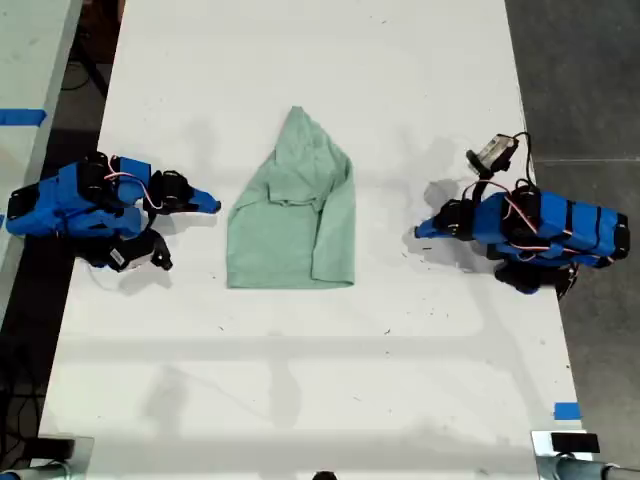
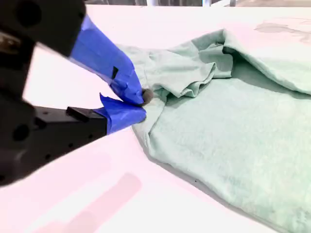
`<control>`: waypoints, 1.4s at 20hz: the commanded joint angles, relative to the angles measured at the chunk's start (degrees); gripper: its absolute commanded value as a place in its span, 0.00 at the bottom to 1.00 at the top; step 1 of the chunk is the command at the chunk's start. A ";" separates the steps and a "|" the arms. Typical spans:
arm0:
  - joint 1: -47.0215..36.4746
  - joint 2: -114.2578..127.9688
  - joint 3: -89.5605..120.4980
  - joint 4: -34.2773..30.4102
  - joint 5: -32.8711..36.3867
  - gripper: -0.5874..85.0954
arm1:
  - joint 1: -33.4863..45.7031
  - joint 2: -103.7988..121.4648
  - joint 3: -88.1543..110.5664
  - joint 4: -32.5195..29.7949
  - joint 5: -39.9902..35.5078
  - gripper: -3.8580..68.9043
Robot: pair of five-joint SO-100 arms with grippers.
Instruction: Fold t shirt
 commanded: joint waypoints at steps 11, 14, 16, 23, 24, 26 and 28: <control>-1.58 0.26 0.18 -1.23 -2.46 0.00 | 0.44 0.97 3.25 0.09 0.70 0.05; -1.49 0.18 0.26 -1.32 -2.46 0.00 | 0.44 0.97 3.25 0.09 0.70 0.05; -1.32 0.18 0.26 -1.32 -2.37 0.00 | 0.44 0.97 3.25 0.09 0.79 0.05; -0.88 0.18 0.09 -1.05 -1.93 0.00 | 0.53 0.97 3.25 0.09 0.97 0.05; -0.35 0.35 -0.09 -0.88 -1.58 0.00 | 0.53 0.97 3.25 0.09 0.97 0.05; 0.62 0.35 -0.35 -0.44 -1.32 0.00 | 0.53 0.97 3.25 0.09 0.88 0.05; 0.35 0.35 -0.53 -0.35 -1.32 0.00 | 0.44 0.97 3.25 0.09 0.79 0.05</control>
